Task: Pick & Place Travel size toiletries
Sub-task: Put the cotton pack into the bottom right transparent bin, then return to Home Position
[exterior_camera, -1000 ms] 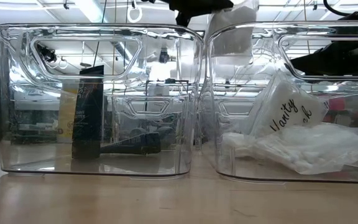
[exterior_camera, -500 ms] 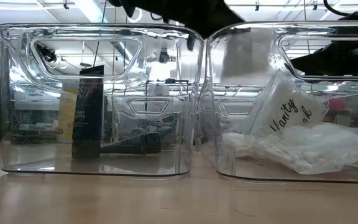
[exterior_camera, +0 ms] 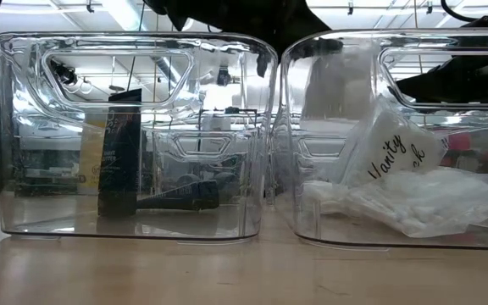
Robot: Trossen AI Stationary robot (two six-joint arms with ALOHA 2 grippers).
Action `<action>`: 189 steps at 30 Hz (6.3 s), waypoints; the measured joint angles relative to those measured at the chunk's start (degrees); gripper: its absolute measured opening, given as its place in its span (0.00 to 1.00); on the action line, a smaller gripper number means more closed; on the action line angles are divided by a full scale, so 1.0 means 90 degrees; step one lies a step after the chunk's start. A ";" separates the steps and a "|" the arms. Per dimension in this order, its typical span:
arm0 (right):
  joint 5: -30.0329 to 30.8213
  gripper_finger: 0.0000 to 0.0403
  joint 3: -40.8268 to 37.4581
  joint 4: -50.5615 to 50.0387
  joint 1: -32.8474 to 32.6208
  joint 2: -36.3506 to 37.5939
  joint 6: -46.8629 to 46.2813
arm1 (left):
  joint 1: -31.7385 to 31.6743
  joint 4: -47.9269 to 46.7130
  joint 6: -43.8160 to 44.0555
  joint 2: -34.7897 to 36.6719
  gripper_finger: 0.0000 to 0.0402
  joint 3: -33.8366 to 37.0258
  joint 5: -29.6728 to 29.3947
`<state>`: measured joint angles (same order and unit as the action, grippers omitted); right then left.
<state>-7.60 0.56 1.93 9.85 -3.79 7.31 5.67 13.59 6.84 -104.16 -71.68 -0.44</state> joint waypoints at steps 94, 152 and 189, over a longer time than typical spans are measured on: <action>0.0002 0.03 -0.0002 0.0000 -0.0002 0.0002 0.0000 | -0.0559 -0.1359 -0.1139 0.6560 0.01 0.5619 0.0873; 0.0000 0.03 0.0000 0.0000 0.0000 0.0002 0.0000 | -0.0556 -0.1164 -0.0953 1.1570 0.10 0.7917 0.0147; 0.0000 0.03 -0.0002 -0.0002 -0.0002 0.0002 0.0000 | -0.0556 -0.1132 -0.0953 1.1562 0.10 0.7924 0.0144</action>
<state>-7.59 0.54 1.91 9.83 -3.77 7.31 0.67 3.40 -1.74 -0.10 -0.36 0.86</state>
